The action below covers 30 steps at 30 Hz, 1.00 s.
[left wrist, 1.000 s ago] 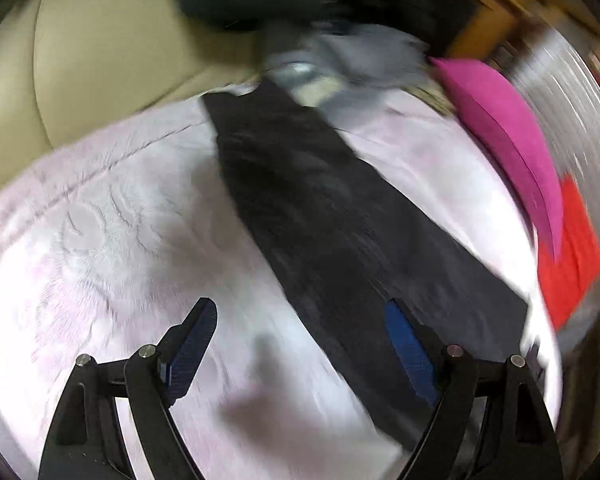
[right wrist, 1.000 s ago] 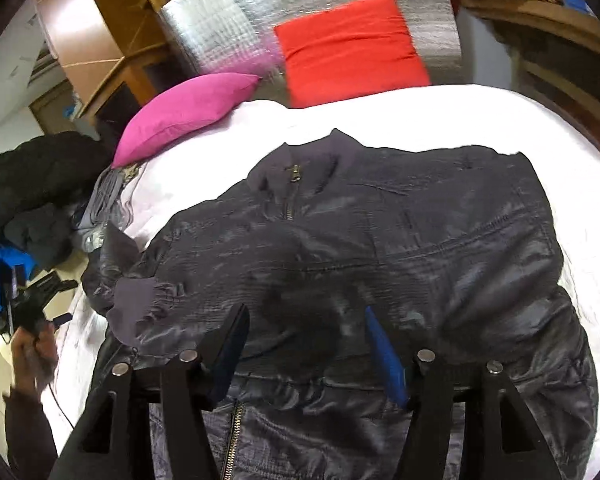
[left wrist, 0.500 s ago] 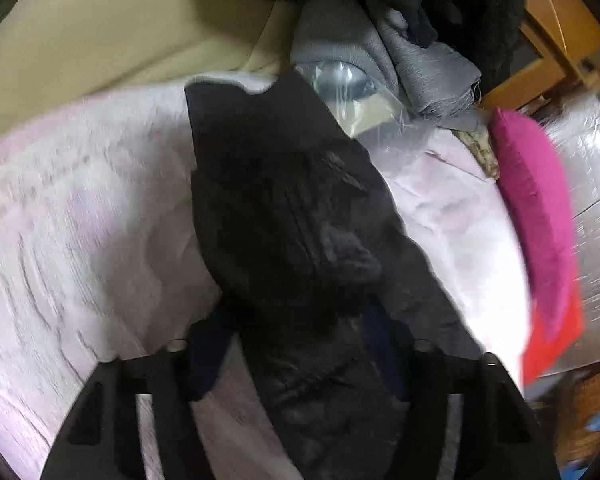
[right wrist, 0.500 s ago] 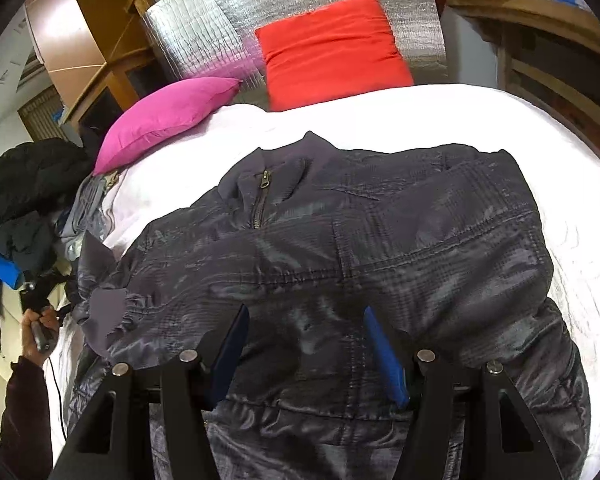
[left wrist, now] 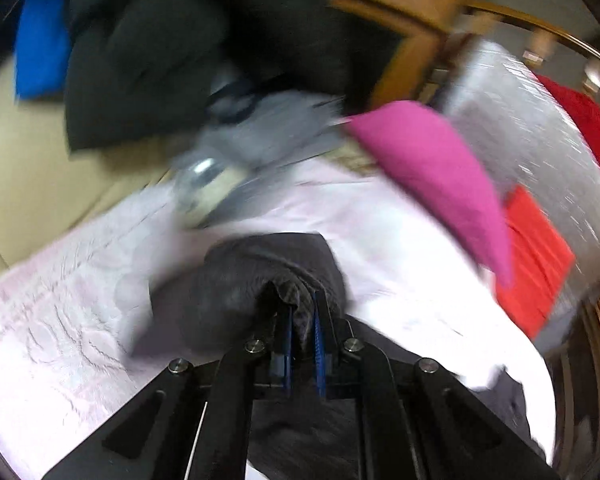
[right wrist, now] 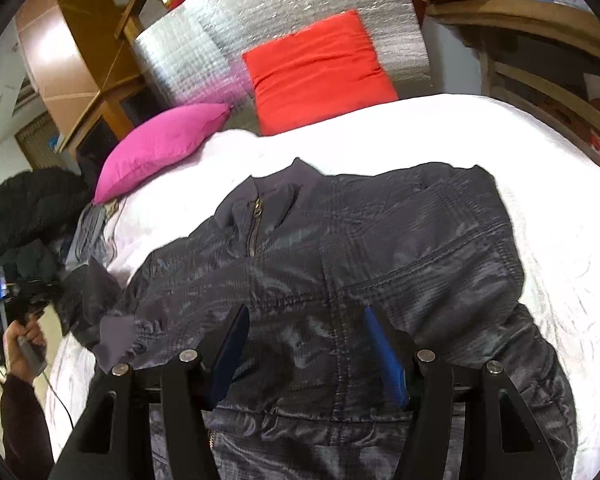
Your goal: Fold large clothes
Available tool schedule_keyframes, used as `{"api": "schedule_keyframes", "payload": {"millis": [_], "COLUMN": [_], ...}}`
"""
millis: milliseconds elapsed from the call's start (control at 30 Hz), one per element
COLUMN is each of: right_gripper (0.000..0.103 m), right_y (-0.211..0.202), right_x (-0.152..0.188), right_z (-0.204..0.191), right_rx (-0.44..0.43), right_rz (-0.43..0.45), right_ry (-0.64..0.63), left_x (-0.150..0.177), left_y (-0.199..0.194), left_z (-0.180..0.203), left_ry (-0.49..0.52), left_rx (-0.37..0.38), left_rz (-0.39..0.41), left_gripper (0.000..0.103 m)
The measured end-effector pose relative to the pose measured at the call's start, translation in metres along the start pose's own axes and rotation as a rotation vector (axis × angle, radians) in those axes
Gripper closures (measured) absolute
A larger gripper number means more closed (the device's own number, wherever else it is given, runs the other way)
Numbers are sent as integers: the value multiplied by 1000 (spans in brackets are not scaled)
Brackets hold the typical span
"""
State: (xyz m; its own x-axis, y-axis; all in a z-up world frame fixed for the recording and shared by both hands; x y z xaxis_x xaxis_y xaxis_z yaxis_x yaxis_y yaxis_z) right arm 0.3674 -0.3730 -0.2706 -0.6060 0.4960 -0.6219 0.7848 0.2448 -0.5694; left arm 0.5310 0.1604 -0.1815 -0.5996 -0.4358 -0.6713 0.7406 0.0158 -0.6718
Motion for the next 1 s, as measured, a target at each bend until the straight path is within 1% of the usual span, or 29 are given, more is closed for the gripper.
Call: {"api": "schedule_keyframes", "payload": {"millis": [33,100,133,167,200,233,267,367,433,500,533,633,667,700,733,767,800,833,867,933,1000], "right_gripper": [39,39,39,39,39,39,39,39,39,39,39,39,39,39,39,39,39,39,39,36,35], "right_y": [-2,-9,-12,-14,-17,-19,-20,-24,-26,-27,-28,-29,-29,-28,-27,-26,-24,-23,-21,-16,-13], "right_x": [-2,-6,-8,-10,-12,-13,-14,-16,-17,-16,-16,-17,-17,-17,-17,-16,-16,-15,-14,-11,-7], "right_z": [1,7,10,13,16,20,23,34,41,46,48,53,53,54,54,54,54,52,51,43,33], "right_rx": [-3,-9,-12,-15,-17,-16,-18,-33,-31,-36,-37,-38,-45,-54,-60,-66,-74,-83,-91,-122,-142], "right_rz": [6,26,33,38,42,42,41,50,46,38,36,35,29,18,11,5,-3,-12,-19,-42,-60], "right_ry": [10,39,52,63,77,95,108,156,174,191,195,201,203,207,212,217,221,223,223,217,194], "left_x": [5,18,33,46,61,84,100,159,199,239,259,294,299,302,299,293,287,279,270,247,223], "left_y": [-23,-53,-72,-80,-88,-99,-102,-114,-114,-112,-108,-85,-82,-84,-89,-97,-104,-112,-121,-141,-153], "left_z": [18,47,67,83,98,118,130,166,184,196,198,194,191,189,187,185,183,180,176,167,153], "left_ry": [46,113,167,212,259,321,355,468,535,595,623,677,691,697,693,681,669,658,647,621,588], "left_rx": [26,70,94,109,126,154,174,241,277,296,286,213,201,206,233,275,315,353,381,425,436], "left_rz": [27,64,84,94,97,86,75,9,-53,-135,-178,-276,-294,-310,-323,-329,-328,-321,-305,-259,-210], "left_gripper": [94,94,94,94,94,94,94,94,94,94,94,91,89,84,77,71,53,32,27,26,26]}}
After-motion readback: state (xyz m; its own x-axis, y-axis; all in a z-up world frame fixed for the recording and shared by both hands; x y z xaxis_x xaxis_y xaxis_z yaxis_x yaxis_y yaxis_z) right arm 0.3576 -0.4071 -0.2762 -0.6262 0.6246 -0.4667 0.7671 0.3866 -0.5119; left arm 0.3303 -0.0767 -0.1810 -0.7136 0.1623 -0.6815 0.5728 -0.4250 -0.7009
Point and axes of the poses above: each gripper's, at about its wrist camera, not at the fingertips, and y roughly the way its jaws point, z to its right, x to its underside, the point moved 4 cm from there along y, roughly the way its jaws point, and after that the axes turned 6 degrees about -x, right-handed, at the moved point
